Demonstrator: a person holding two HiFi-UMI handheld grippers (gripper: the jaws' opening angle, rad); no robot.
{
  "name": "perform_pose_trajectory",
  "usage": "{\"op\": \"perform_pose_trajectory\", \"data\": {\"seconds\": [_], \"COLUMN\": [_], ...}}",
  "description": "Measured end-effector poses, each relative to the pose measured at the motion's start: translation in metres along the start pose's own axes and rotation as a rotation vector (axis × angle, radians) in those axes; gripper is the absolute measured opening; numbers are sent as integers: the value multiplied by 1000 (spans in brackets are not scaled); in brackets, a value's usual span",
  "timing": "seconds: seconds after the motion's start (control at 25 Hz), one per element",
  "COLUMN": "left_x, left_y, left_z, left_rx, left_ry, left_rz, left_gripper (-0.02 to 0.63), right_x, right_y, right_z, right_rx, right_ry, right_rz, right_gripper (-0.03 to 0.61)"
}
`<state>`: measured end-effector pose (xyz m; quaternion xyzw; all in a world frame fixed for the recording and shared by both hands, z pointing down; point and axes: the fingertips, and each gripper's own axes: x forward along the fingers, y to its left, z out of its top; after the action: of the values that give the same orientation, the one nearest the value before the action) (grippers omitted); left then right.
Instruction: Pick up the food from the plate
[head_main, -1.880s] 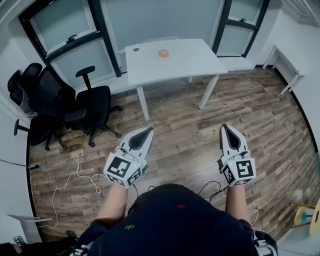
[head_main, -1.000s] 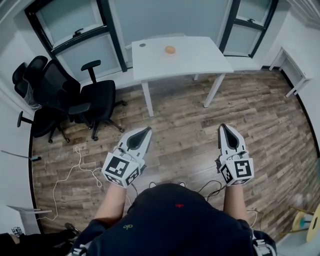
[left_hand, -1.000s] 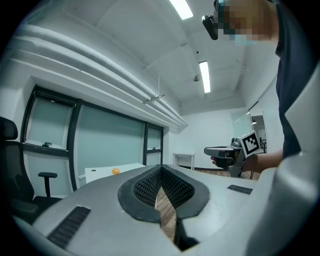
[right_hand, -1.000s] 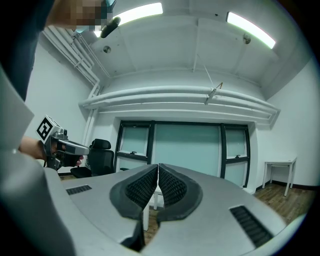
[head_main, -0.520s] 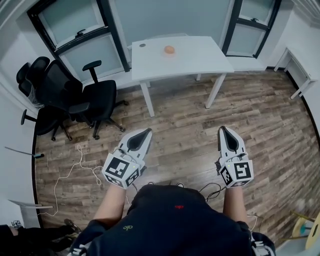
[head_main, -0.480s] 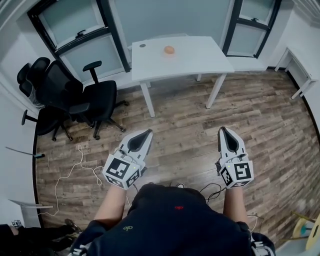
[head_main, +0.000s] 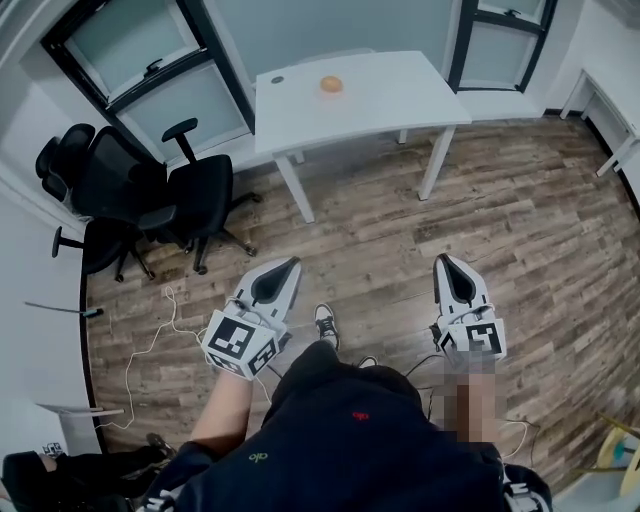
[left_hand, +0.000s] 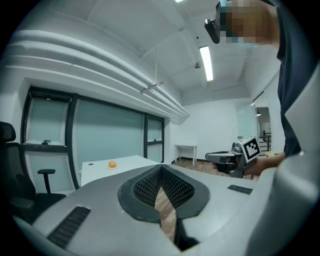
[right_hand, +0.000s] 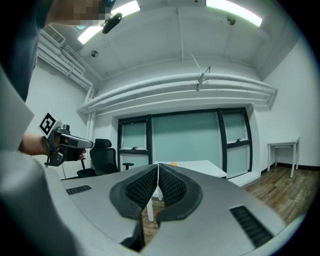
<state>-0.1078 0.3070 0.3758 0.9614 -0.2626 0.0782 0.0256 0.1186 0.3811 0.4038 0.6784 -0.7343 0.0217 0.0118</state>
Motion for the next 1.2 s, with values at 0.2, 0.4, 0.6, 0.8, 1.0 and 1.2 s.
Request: {"op": "perform_pose_trajectory", "data": {"seconds": [0.2,0.4,0.6,0.8,1.0,1.2], "left_x": [42,87,123,154,177,203], "left_y": [15,44,92,158,239,317], "left_z": [4,12,19,34,43,38], "left_rx": [-3,-8,-25,-20,-11,-51], "left_ry": [-37,-56,-68,-108,-120,-104], "left_rz": [-18,-39,-42,-34,-20,-18], "left_gripper": [20,20,20,20,20,20], "right_x": [9,36,96,181,275,358], "right_y": [-25,-60,-74,-72,-57,-41], "right_z": [-7,-15,-8,5,17,21], "right_rx": [-30,-13,-29,-51,-100,-91], "right_ry": [19,63,75,74,104,97], "right_rz": [-22,-86,-91,-46,-30,5], "right_gripper": [25,25,25,25,25,25]}}
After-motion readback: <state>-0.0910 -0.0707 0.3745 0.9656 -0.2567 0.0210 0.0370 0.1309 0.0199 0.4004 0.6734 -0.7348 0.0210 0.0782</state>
